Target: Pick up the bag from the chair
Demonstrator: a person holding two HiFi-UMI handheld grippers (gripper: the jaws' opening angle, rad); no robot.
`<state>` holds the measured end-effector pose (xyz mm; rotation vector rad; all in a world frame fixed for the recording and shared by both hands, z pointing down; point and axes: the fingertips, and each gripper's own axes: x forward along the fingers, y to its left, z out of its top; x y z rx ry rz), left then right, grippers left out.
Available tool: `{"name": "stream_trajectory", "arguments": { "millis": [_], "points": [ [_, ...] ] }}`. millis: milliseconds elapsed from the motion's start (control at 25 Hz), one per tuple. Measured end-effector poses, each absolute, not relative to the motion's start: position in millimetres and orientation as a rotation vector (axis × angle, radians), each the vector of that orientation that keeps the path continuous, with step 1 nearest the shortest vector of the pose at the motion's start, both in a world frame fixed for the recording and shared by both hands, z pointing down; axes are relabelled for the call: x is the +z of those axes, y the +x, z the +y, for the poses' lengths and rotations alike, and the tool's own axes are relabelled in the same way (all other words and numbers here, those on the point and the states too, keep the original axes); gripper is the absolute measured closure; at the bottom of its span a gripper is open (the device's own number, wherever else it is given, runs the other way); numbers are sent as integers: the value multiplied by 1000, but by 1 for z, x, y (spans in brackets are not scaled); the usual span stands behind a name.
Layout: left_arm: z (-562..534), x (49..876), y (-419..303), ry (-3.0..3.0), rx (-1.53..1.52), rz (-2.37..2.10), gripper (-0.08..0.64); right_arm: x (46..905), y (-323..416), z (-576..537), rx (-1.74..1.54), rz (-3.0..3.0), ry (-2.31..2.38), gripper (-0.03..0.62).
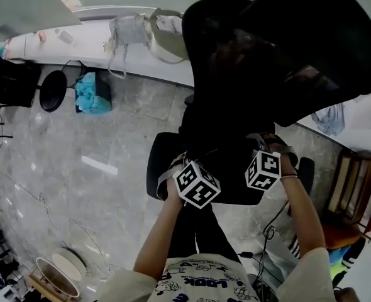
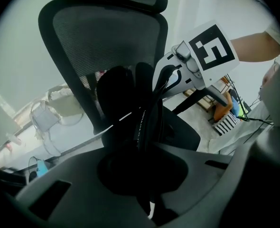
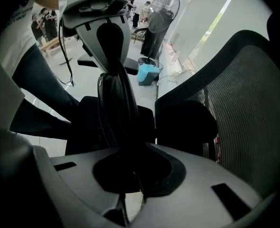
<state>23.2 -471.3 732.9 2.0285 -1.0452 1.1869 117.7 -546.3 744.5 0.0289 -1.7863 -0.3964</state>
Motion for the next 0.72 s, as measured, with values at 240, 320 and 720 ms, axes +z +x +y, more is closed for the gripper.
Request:
{"name": "stream_trajectory", "arguments": {
  "millis": [240, 320, 720],
  "points": [
    [-464, 680, 32, 2107, 1198, -1043, 525, 684, 131, -533, -413, -1794, 99, 535],
    [-462, 661, 35, 2129, 1192, -1057, 525, 663, 136, -527, -421, -1798, 121, 535],
    [-455, 559, 38, 2282, 1339, -1064, 523, 564, 150, -496, -374, -1854, 271, 537]
  ]
}}
